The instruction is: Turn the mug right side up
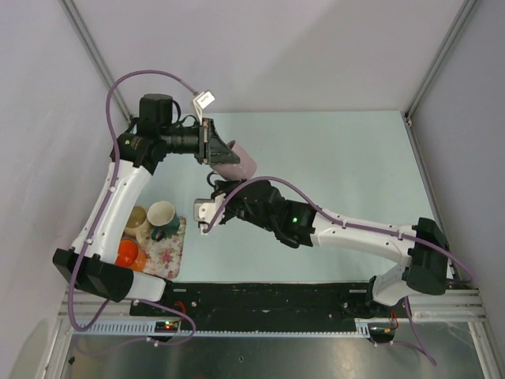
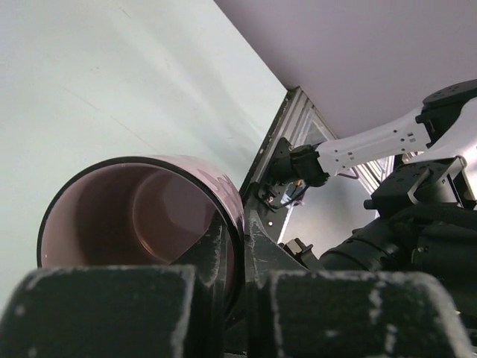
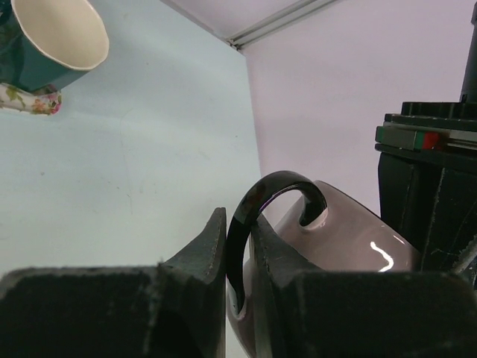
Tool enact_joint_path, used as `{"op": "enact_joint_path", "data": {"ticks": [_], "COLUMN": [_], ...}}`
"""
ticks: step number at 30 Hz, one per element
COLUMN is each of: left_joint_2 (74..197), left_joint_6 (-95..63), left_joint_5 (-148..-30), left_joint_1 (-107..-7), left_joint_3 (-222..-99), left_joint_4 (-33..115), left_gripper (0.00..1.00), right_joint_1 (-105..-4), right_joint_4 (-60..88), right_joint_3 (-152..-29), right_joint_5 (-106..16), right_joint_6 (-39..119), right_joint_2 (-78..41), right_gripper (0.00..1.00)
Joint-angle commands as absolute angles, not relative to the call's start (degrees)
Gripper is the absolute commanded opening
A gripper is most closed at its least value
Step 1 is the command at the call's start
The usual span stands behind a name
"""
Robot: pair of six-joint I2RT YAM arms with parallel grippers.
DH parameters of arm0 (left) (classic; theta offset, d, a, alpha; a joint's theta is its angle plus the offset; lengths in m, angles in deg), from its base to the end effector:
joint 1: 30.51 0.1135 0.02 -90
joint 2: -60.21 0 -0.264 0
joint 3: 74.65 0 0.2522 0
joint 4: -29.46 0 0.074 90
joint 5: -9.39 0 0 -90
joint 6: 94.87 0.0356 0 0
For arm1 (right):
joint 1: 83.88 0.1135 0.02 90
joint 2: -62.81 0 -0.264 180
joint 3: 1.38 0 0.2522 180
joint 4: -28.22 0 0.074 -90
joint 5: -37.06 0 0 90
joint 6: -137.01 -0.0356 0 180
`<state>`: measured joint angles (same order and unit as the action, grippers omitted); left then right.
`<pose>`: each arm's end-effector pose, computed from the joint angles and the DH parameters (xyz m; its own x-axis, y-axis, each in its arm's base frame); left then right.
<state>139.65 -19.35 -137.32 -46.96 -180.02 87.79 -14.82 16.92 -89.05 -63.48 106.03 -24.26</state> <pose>0.2576 -0.1071 0.4332 -0.7057 0.0653 -0.7055 0.6774 0.3541 -0.6448 0.1368 0.3393 0.3596 0.6980 -0.5344 -0.4767 -0.4965 0.1186 -0.8599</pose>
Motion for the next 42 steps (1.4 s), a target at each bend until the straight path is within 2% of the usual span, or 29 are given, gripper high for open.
{"op": "enact_joint_path", "data": {"ticks": [1,3,5,8,10,14,20,26,29,36,42], "left_joint_2": [138.7,138.8,138.9,139.4,139.6,140.6,138.1,130.0,124.4,114.1,110.3], "left_joint_6": [-14.6,-11.6,-9.3,-7.2,-6.3,-4.1,1.6,14.3,21.7,33.2,41.1], "left_joint_5": [-130.2,-124.7,-119.9,-116.2,-114.7,-111.4,-104.2,-104.7,-103.8,-102.2,-100.8], "left_joint_1": [-46.3,-45.8,-45.7,-45.7,-45.4,-44.0,-43.0,-43.0,-43.0,-43.1,-43.1], "left_joint_3": [-179.0,-178.7,-177.7,-175.5,-173.7,-171.8,-172.3,-168.3,-162.6,-151.0,-142.9], "left_joint_4": [93.1,94.1,94.6,94.8,94.8,94.8,95.7,109.2,117.4,127.1,127.7], "left_gripper": [0.0,0.0,0.0,0.0,0.0,0.0,0.0,0.0,0.0,0.0,0.0], "right_joint_1": [-15.1,-15.3,-15.5,-15.4,-15.4,-15.4,-14.7,-14.8,-15.1,-15.1,-15.4], "right_joint_4": [28.6,29.4,29.1,28.1,26.2,21.4,11.8,5.0,5.1,7.6,9.2], "right_joint_3": [-92.5,-92.3,-92.1,-91.8,-91.8,-90.7,-90.5,-90.4,-89.5,-87.0,-85.5], "right_joint_5": [-67.0,-68.3,-69.2,-70.2,-69.9,-67.1,-63.3,-63.1,-64.7,-67.6,-68.5], "right_joint_6": [107.2,106.3,105.8,103.3,100.8,98.4,93.9,86.5,83.9,82.5,82.5], "right_joint_2": [-24.5,-25.7,-27.5,-28.9,-29.0,-28.3,-25.3,-20.0,-18.8,-18.3,-17.6], "right_gripper": [0.0,0.0,0.06,0.39,0.57,0.76,0.85,0.89,0.94,0.95,0.95]}}
